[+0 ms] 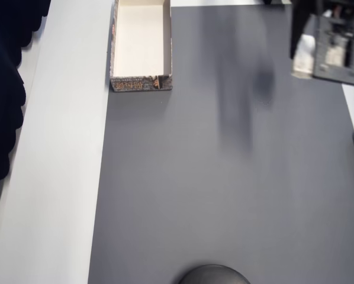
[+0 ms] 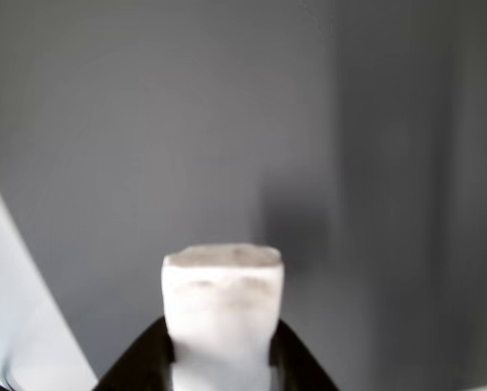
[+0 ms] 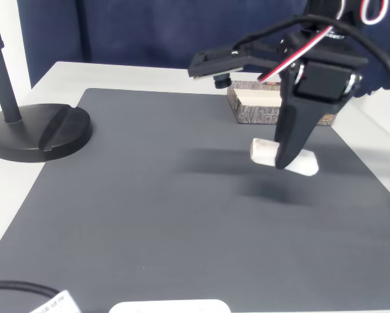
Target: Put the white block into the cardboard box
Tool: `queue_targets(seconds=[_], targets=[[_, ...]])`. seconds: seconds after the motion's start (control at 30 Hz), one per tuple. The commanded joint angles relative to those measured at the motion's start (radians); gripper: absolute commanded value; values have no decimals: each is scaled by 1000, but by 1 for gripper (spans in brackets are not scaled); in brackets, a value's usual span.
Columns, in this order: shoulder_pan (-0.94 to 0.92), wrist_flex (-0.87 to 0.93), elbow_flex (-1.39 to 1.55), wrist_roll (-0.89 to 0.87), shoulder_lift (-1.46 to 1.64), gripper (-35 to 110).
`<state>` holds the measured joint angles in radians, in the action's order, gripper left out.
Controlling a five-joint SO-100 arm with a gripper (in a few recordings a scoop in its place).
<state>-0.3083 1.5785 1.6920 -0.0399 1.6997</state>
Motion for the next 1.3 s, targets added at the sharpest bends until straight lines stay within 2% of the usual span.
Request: queue_targets(seconds=[0.0, 0.33, 0.57, 1.03, 1.27], targets=[[-137, 46, -98, -104, 15, -2], [-469, 48, -296, -258, -101, -2], [-703, 112, -479, -383, -198, -2], [-914, 123, -811, -543, -552, -2], [-969, 141, -1083, -574, -750, -2]])
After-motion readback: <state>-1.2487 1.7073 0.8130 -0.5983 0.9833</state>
